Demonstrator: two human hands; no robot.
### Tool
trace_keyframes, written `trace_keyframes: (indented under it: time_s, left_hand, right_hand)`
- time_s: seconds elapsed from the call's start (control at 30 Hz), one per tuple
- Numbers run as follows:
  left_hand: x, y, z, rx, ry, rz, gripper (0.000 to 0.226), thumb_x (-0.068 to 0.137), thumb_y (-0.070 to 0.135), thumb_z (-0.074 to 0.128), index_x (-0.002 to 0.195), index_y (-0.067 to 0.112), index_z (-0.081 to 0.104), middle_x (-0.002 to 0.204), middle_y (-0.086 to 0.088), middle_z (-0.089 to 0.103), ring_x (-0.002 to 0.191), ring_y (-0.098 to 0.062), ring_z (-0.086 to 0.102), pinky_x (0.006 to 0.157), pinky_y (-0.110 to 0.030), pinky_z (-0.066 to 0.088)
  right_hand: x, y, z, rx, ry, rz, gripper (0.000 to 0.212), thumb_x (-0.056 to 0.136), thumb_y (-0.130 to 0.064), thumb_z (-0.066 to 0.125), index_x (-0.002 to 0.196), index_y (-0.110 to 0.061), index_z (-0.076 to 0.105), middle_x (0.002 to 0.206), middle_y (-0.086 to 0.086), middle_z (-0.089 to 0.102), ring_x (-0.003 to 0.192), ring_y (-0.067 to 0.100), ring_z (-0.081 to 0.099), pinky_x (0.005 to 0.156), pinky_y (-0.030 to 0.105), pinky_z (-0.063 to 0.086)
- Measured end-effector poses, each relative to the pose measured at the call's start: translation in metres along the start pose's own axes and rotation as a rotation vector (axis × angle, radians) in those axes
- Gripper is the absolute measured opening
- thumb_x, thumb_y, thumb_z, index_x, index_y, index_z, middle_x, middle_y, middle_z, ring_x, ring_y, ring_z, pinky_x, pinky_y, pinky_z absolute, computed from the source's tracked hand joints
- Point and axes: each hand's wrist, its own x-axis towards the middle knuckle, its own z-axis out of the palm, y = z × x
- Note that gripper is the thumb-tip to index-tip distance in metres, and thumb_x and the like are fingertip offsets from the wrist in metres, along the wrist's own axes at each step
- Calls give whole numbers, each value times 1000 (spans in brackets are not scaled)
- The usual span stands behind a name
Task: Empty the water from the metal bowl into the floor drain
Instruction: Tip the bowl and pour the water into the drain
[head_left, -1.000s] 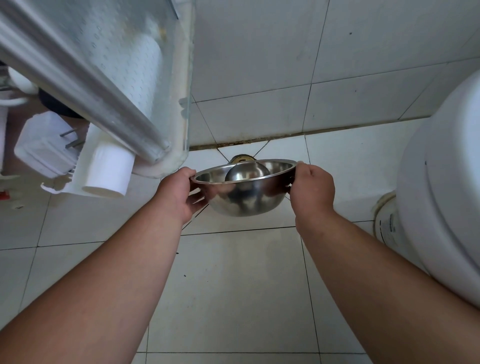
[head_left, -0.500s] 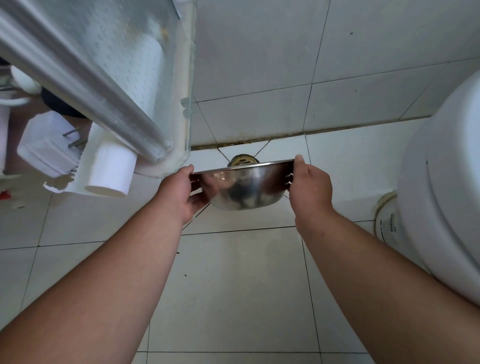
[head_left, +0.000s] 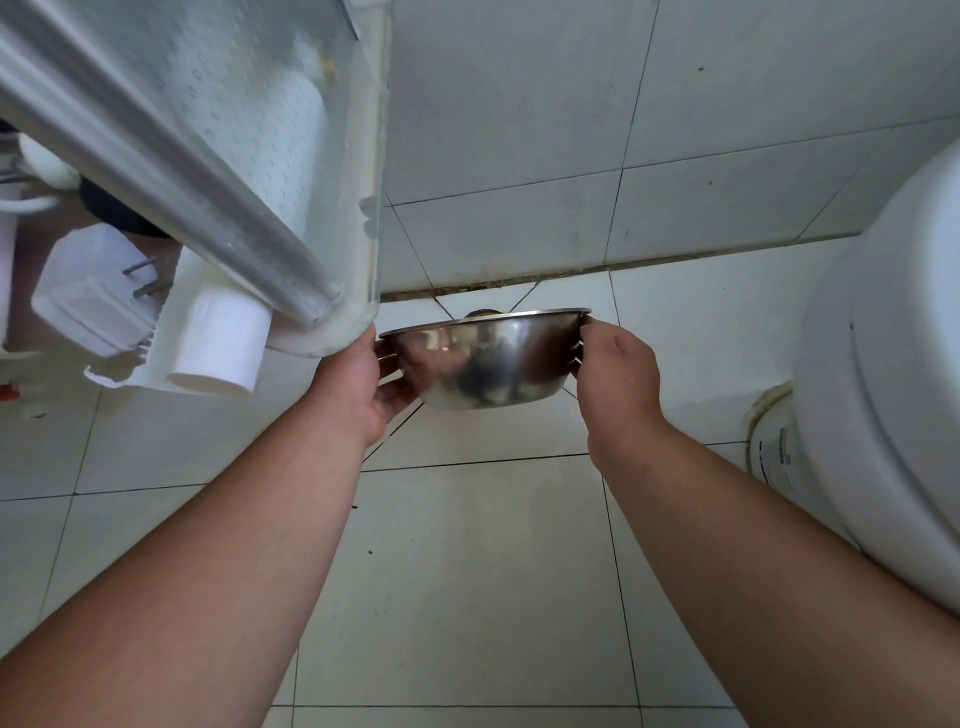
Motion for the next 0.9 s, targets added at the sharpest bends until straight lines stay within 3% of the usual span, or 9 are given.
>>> trace_keyframes:
  time_s: [0.03, 0.07, 0.17, 0.27, 0.37, 0.43, 0.57, 0.77, 0.9]
  left_hand:
    - [0, 0, 1, -5, 4, 9, 44, 111, 50, 54, 120, 13, 75, 117, -11, 85, 104, -34, 81, 62, -40, 68]
    - [0, 1, 1, -10, 7, 15, 45, 111, 50, 53, 123, 13, 75, 120, -11, 84, 106, -33, 81, 64, -41, 68]
    - [-1, 2, 3, -21, 7, 30, 47, 112, 50, 52, 128, 12, 74, 124, -11, 83, 105, -32, 80, 69, -42, 70]
    - [-2, 2, 4, -29, 1, 47, 48, 112, 51, 52, 130, 12, 74, 125, -10, 83, 101, -30, 81, 73, -41, 70]
    - [-5, 3, 6, -6, -13, 52, 52, 112, 53, 49, 139, 14, 72, 130, -9, 82, 115, -32, 78, 79, -40, 69]
    - [-7, 3, 7, 6, -8, 59, 51, 113, 52, 49, 141, 15, 71, 134, -8, 80, 124, -33, 75, 80, -40, 68]
    - [-8, 3, 8, 33, -8, 69, 53, 111, 52, 50, 145, 16, 67, 137, -6, 79, 127, -33, 73, 87, -41, 66]
    - [-4, 3, 8, 97, -9, 61, 61, 108, 64, 45, 135, 19, 74, 133, -6, 79, 123, -34, 74, 110, -50, 57]
    - [-4, 3, 5, 117, -9, 62, 71, 104, 72, 41, 131, 16, 76, 133, -9, 79, 125, -33, 73, 114, -51, 54]
  right_hand:
    - [0, 0, 0, 3, 0, -8, 31, 82, -29, 49, 84, 1, 58, 75, 2, 53, 73, 18, 48, 99, 57, 51]
    - [-1, 0, 0, 5, -5, -16, 29, 83, -29, 49, 85, -3, 61, 74, -1, 57, 74, 17, 52, 93, 57, 56]
    - [-3, -3, -1, 31, -15, -17, 24, 83, -31, 50, 82, -28, 74, 77, -14, 73, 86, 14, 69, 94, 49, 60]
    - [-5, -4, -2, 42, -34, -8, 32, 81, -30, 47, 74, -44, 75, 78, -23, 74, 92, 12, 70, 93, 42, 60]
    - [-6, -5, -2, 17, -59, -19, 33, 85, -29, 46, 79, -42, 76, 78, -31, 73, 85, 0, 67, 83, 34, 58]
    - [-7, -5, -2, 5, -69, -41, 35, 88, -27, 47, 98, -37, 78, 86, -31, 74, 82, -11, 65, 76, 25, 50]
    - [-9, -6, -1, -17, -101, -54, 48, 92, -26, 45, 130, -34, 72, 117, -25, 72, 100, -13, 59, 82, 22, 45]
    - [-8, -4, 0, 27, -119, -40, 48, 94, -25, 47, 133, -38, 70, 99, -43, 63, 83, -35, 53, 78, 14, 41]
    - [-9, -5, -1, 22, -132, -16, 49, 91, -28, 48, 131, -45, 70, 107, -42, 62, 101, -23, 52, 87, 19, 44]
